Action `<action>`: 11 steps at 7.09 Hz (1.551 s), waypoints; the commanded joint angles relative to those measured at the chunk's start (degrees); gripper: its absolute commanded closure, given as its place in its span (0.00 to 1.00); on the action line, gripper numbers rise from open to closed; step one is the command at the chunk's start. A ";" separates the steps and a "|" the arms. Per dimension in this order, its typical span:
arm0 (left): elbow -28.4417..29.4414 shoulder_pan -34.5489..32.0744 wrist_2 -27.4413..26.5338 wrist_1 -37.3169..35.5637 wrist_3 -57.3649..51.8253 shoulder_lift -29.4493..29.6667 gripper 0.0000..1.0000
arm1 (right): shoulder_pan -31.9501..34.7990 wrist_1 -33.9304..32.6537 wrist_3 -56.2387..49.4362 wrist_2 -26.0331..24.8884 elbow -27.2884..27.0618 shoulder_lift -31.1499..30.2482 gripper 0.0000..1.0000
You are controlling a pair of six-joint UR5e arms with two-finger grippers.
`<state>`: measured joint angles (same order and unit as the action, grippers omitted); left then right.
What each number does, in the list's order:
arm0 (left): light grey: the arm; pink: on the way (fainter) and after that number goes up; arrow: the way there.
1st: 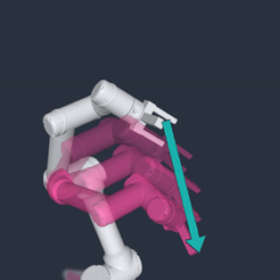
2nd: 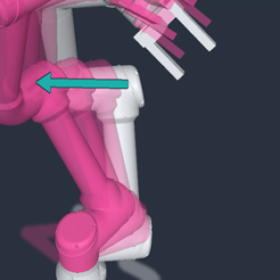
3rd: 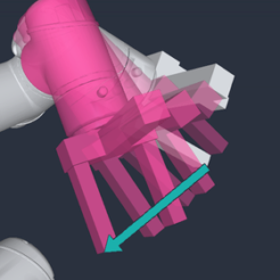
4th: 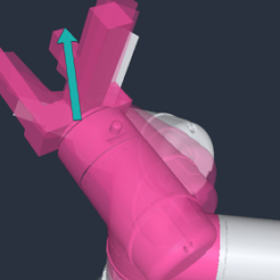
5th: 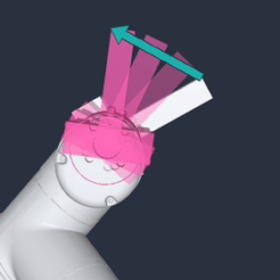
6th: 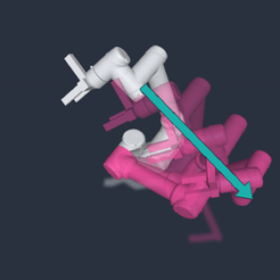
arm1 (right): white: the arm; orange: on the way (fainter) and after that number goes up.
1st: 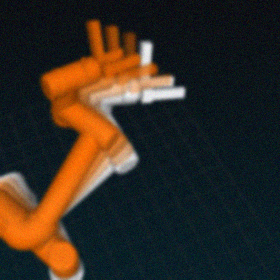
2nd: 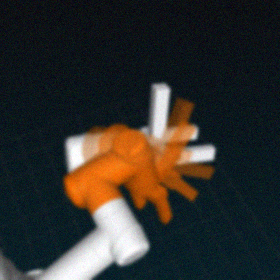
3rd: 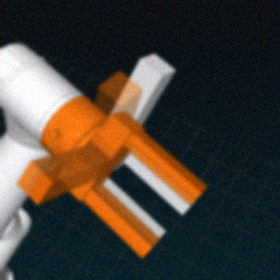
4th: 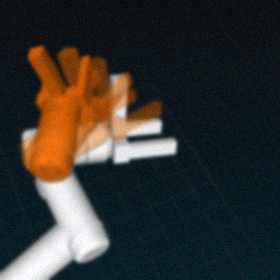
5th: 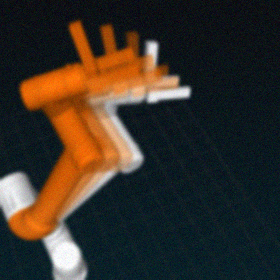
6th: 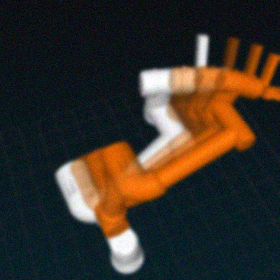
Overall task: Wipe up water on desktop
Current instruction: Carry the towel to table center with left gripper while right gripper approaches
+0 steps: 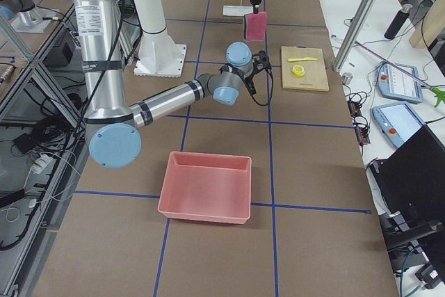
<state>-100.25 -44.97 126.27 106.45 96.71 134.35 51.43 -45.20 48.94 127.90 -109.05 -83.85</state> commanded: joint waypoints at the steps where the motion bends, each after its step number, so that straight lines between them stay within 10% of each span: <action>1: 3.21 3.12 -4.52 -0.46 3.39 3.99 1.00 | -8.60 0.02 1.78 -10.79 -3.27 4.81 0.00; 9: 3.57 7.61 -6.82 -0.10 7.61 5.05 1.00 | -36.46 -0.15 -2.70 -56.66 -6.71 7.90 0.01; 11: 2.87 8.05 -6.82 -0.11 9.62 4.78 1.00 | -36.76 -0.15 -2.79 -59.77 -6.61 9.05 0.03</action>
<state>-96.93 -37.27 119.47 106.31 104.98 139.28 15.10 -45.34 46.30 70.34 -115.74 -75.37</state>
